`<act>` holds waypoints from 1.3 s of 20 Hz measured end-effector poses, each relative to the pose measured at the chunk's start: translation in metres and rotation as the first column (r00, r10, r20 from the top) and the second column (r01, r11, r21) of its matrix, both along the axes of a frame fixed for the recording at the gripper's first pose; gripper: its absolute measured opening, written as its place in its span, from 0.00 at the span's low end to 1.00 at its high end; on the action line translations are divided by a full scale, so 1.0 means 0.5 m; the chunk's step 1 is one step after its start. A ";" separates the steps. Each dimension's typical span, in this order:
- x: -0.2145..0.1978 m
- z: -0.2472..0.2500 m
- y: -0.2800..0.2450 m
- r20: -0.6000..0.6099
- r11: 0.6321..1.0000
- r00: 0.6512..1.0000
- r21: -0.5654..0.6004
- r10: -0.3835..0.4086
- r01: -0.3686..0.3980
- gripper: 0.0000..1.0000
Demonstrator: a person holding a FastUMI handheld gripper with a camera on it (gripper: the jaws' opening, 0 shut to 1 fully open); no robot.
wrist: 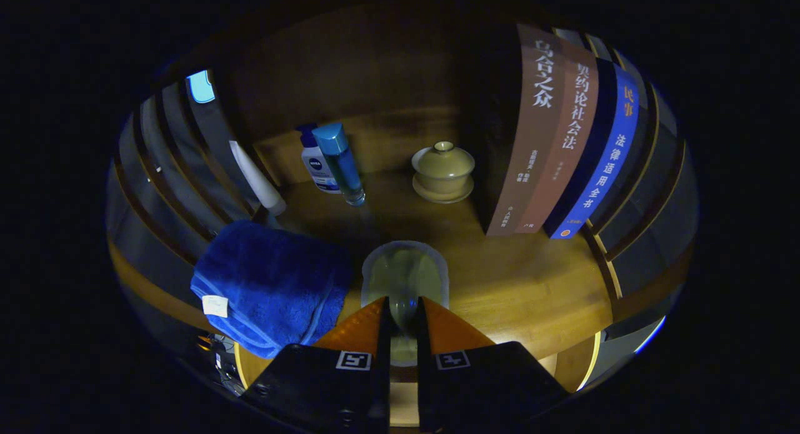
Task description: Pull open the drawer, take out the items inside it, and place them on the countertop above the cabinet.
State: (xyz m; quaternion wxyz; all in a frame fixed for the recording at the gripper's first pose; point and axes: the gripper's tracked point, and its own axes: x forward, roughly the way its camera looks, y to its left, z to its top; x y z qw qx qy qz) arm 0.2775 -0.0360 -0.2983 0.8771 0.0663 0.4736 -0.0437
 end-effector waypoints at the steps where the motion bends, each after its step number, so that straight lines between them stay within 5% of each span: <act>1: 0.001 -0.004 0.000 -0.009 1.000 1.000 -0.002 0.003 -0.003 0.23; 8: 0.007 0.004 -0.001 0.015 1.000 1.000 -0.007 0.012 -0.011 1.00; 17: -0.030 0.053 0.037 0.108 0.999 0.994 0.041 0.018 -0.023 1.00; 26: -0.187 0.181 0.053 0.334 0.999 0.943 0.043 0.003 -0.019 1.00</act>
